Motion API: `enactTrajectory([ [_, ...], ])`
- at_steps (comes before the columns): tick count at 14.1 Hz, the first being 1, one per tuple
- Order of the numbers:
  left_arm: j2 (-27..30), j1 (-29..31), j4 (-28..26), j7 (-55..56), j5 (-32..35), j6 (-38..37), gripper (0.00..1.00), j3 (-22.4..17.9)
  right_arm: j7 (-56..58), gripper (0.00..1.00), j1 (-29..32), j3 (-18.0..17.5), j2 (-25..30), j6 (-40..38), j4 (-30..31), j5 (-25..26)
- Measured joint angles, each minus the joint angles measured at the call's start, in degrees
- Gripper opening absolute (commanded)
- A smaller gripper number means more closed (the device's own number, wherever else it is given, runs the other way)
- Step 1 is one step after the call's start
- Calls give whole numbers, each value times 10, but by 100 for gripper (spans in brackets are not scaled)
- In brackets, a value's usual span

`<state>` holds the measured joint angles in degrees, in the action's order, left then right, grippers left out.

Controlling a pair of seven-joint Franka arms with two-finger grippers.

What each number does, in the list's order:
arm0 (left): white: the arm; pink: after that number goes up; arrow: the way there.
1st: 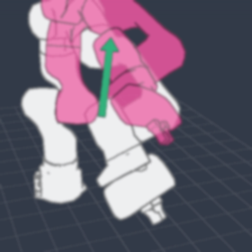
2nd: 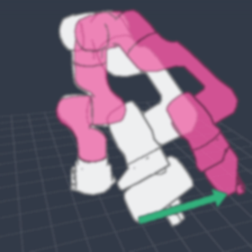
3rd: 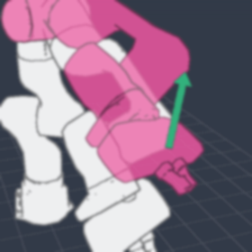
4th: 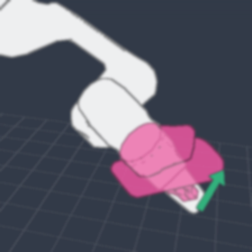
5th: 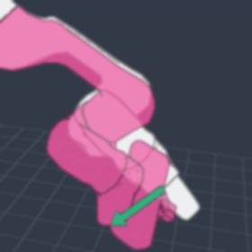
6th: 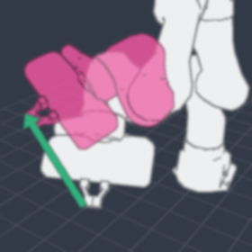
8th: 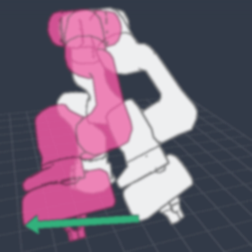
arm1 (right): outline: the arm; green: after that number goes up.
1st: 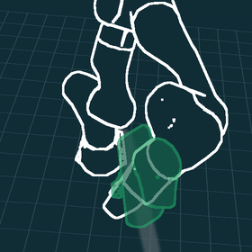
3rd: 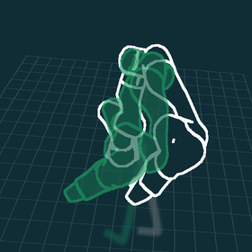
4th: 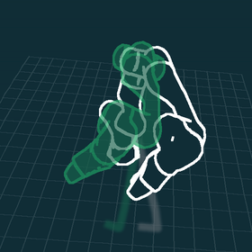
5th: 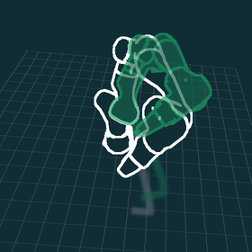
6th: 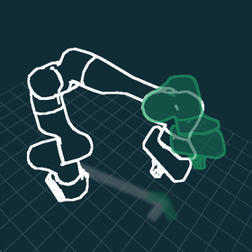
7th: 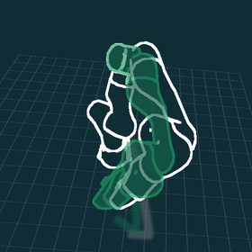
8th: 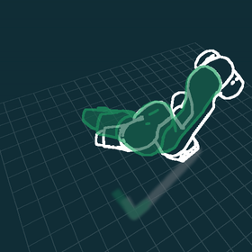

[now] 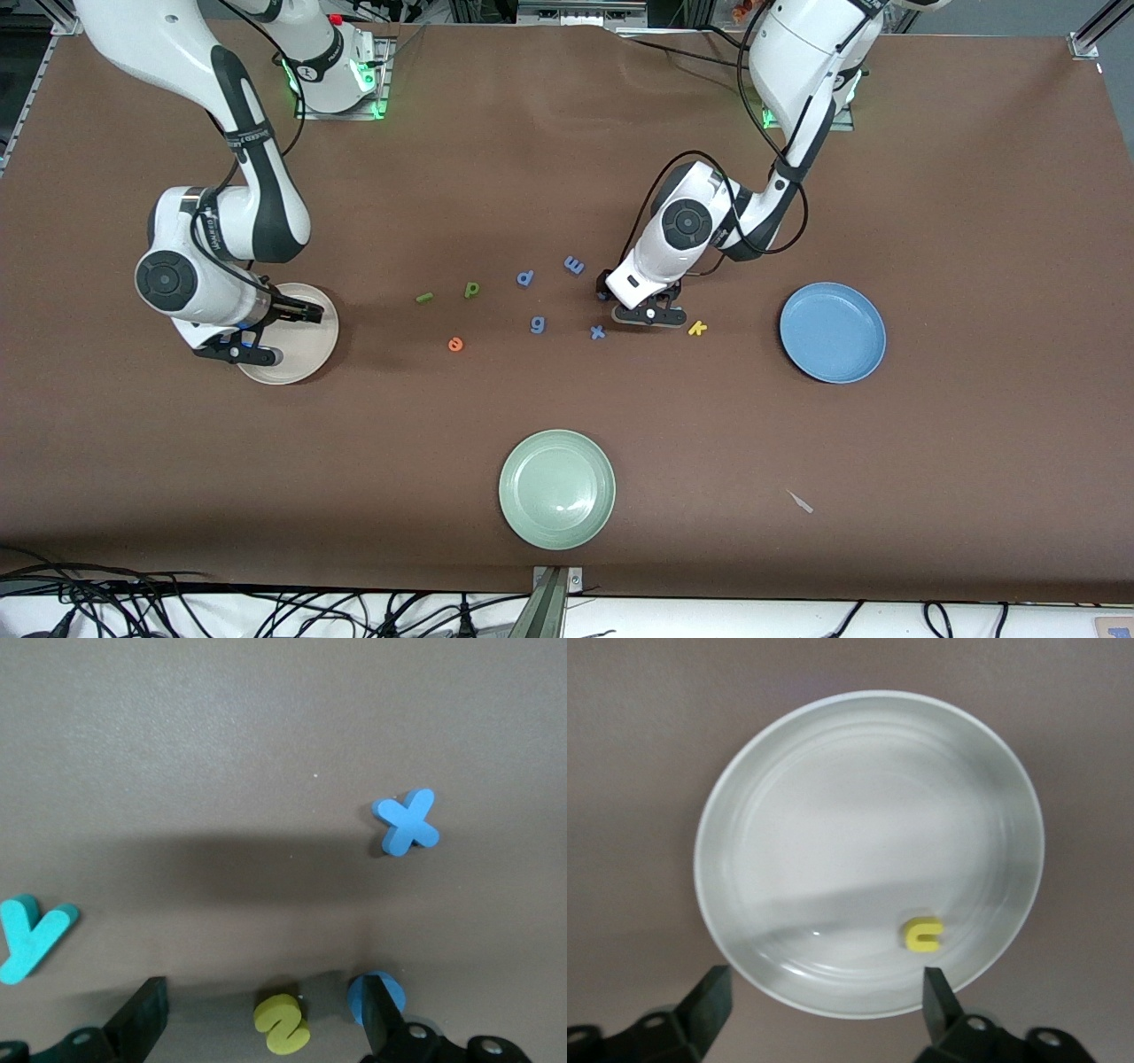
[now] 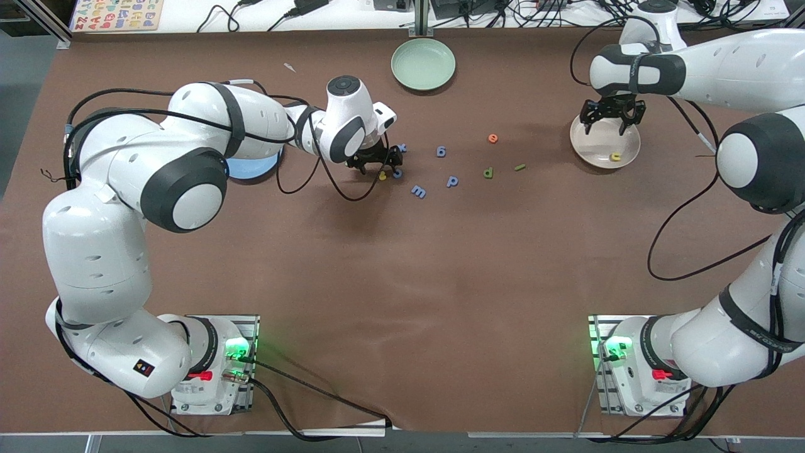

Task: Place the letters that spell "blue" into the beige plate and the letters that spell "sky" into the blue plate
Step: 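Grasp the yellow z with the left gripper while the right gripper grasps the green l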

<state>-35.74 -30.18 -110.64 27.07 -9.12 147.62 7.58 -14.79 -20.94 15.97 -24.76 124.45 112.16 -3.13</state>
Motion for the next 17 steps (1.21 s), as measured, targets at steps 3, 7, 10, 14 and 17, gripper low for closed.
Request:
enactTrajectory([
  [3, 1, 0, 2, 0, 0, -1, 99, -5, -120, 100, -2, -29, 5, -1, -6, -1],
  [7, 11, 0, 7, 0, 2, -22, 68, -11, -288, 100, -3, -80, 14, -1, -6, -2],
  [10, 18, 0, 7, 0, 2, -39, 45, -11, -394, 100, -4, -110, 18, -1, -6, -2],
  [14, 18, -3, 7, 11, 2, -42, 46, -11, -518, 100, -4, -153, 20, 15, 1, -2],
  [17, 18, -13, 7, 31, 2, -43, 50, -11, -562, 100, -4, -166, 28, 66, 42, -2],
])
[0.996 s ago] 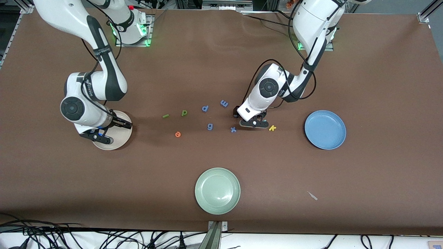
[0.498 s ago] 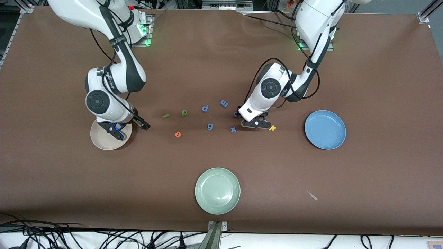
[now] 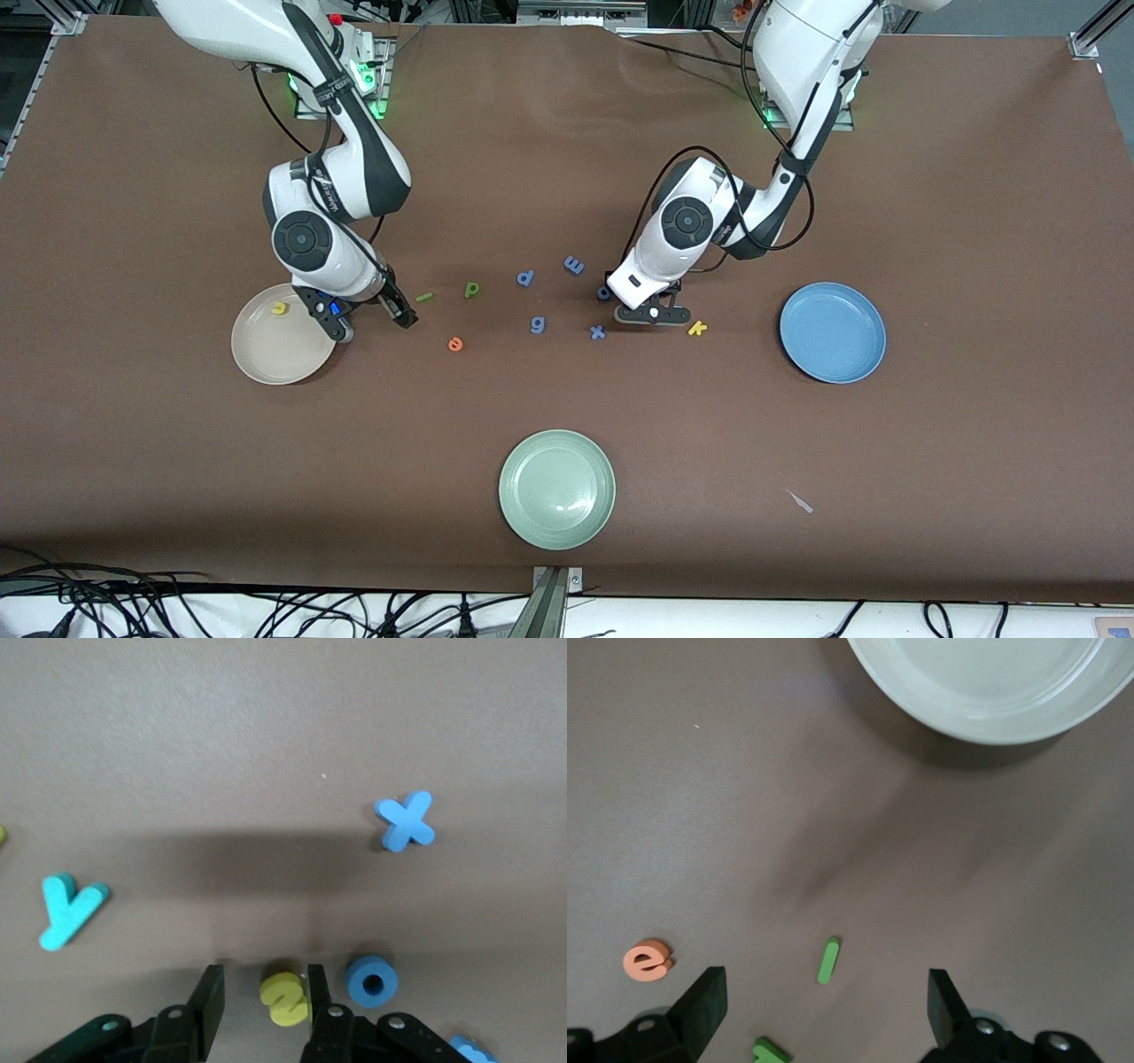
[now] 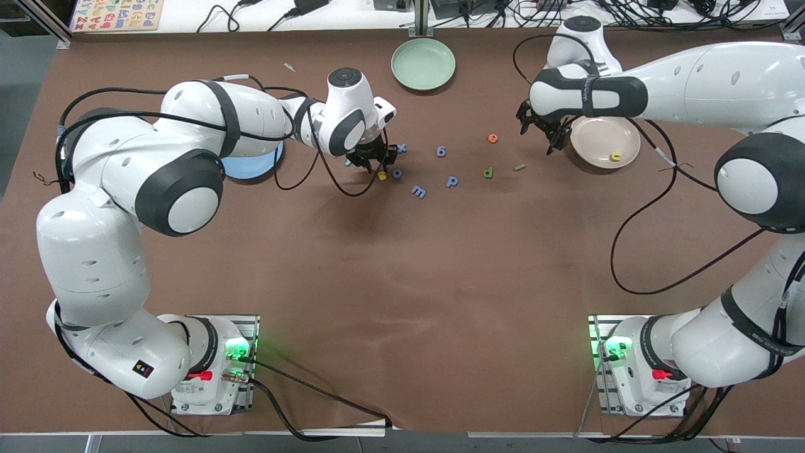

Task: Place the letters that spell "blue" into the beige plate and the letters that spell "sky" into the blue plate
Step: 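Grasp the yellow z with the left gripper while the right gripper grasps the green l, then drop the z on the blue plate while the right gripper drops the l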

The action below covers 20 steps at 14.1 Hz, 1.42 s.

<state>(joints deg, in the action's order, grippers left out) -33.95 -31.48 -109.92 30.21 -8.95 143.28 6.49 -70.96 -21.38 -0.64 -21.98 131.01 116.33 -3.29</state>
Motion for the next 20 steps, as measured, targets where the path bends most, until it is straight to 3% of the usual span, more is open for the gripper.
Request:
enactTrajectory([
  [5, -3, -9, -1, 8, 0, -3, 50, 0, -37, 100, 0, -17, 12, 87, 61, 0],
  [8, -4, -9, -2, 8, 0, -3, 34, 0, -44, 100, -1, -23, 12, 147, 98, 0],
  [11, -5, -9, -2, 8, 0, -4, 31, 0, -46, 99, -6, -23, 0, 175, 107, 0],
  [13, -5, -9, -3, 8, 0, -4, 22, 0, -47, 97, -9, -23, -11, 185, 107, 0],
  [15, -5, -9, -3, 8, 0, -4, 13, 0, -47, 91, -11, -23, -20, 194, 107, 0],
  [17, -4, -9, -3, 8, 0, -4, 11, 0, -48, 83, -11, -23, -27, 201, 107, 0],
  [20, 17, 8, 4, 7, 20, -37, 9, -6, -48, 63, -11, -23, -33, 211, 107, 0],
])
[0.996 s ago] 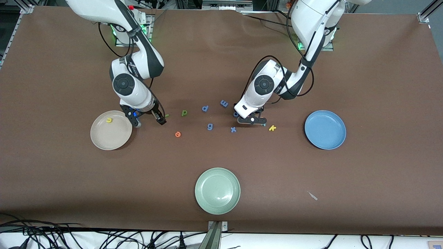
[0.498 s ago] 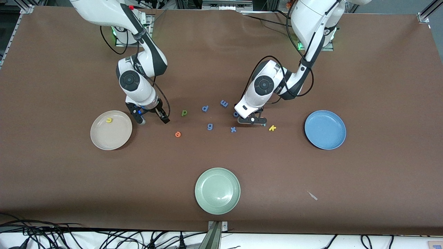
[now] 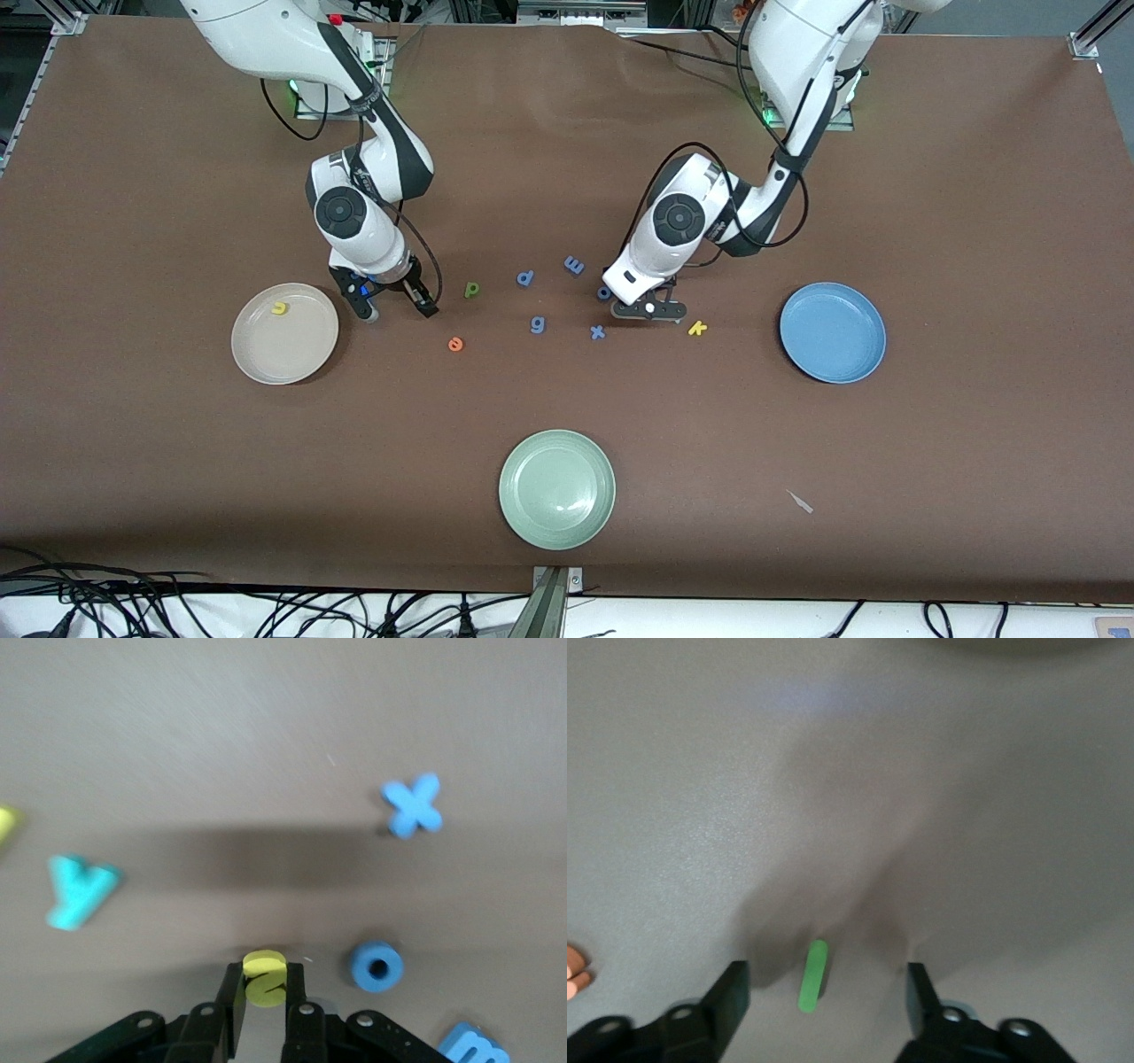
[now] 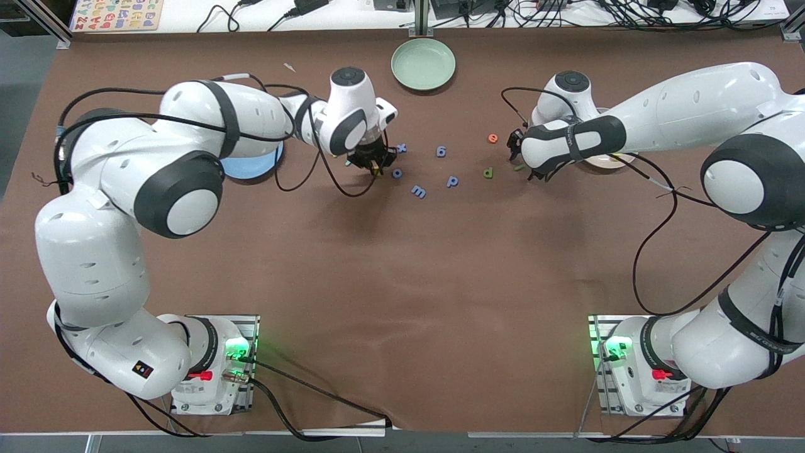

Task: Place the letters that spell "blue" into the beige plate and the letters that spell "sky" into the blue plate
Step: 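Drop the z on the blue plate while the right gripper drops the l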

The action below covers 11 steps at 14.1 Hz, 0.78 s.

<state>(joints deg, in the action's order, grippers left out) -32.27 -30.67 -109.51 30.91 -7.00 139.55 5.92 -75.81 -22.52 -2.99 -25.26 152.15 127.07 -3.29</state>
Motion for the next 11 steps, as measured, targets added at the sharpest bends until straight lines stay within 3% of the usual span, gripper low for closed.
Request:
enactTrajectory([
  [2, 42, 50, 1, -41, 15, -52, 9, -1, 0, 37, -2, 0, -5, 7, 0, 0],
  [5, 112, 165, -32, -198, 17, -95, 10, 2, 0, 4, -4, 0, -2, 12, -2, 0],
  [9, 140, 274, -93, -357, 19, -93, 13, 3, 0, 0, -9, 0, -2, 12, -3, 0],
  [10, 139, 286, -100, -369, 30, -90, 18, 4, 2, 0, -9, 0, -2, 12, -3, 1],
  [11, 136, 292, -104, -370, 45, -87, 30, 4, 4, 0, -10, 0, -2, 9, -5, 2],
])
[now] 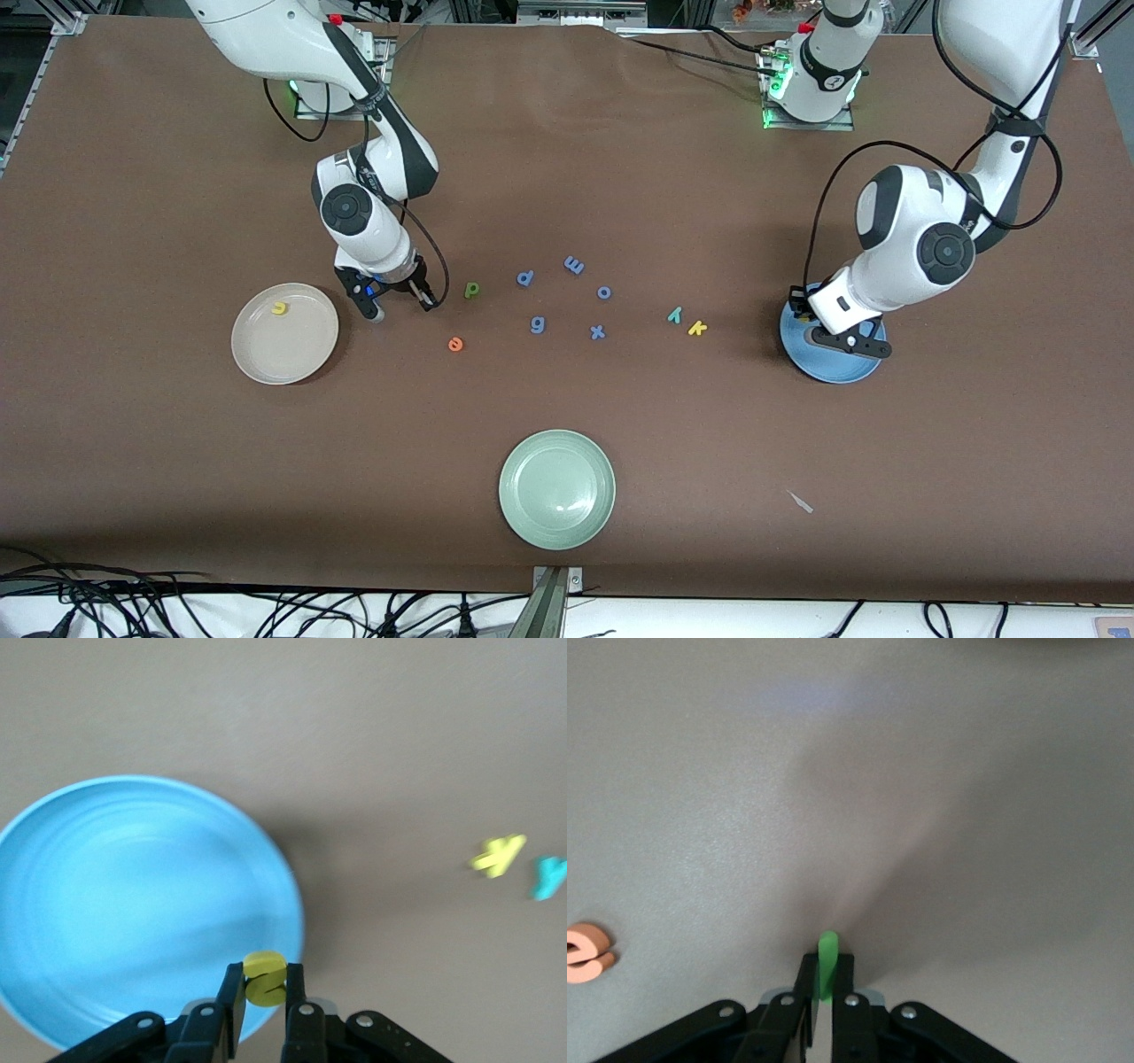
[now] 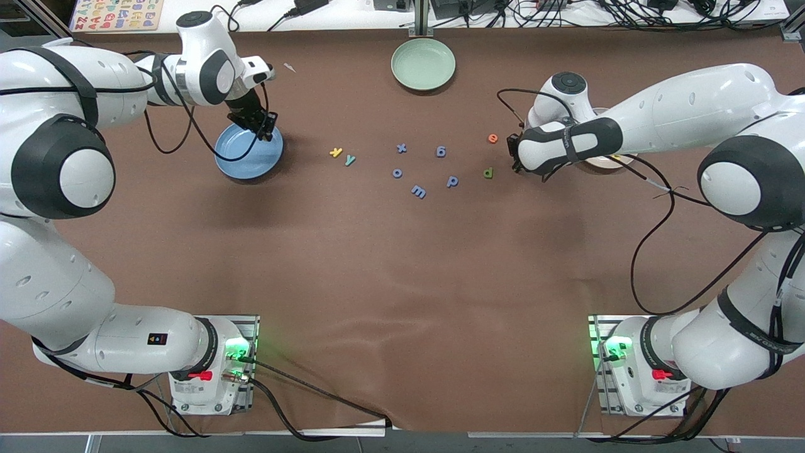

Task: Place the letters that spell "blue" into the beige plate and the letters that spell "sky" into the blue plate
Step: 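Drop the z on the blue plate while the right gripper drops the l, then grasp the cyan y with the left gripper while the right gripper grasps the orange e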

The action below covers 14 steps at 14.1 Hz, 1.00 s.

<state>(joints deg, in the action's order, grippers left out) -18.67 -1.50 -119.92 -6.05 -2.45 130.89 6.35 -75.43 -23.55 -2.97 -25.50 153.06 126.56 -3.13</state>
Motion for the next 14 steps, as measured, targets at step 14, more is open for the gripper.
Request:
enactTrajectory([
  [14, -12, -89, -1, 104, 12, 43, 66, 28, 515, 24, 26, 180, 8, -273, -121, 4],
])
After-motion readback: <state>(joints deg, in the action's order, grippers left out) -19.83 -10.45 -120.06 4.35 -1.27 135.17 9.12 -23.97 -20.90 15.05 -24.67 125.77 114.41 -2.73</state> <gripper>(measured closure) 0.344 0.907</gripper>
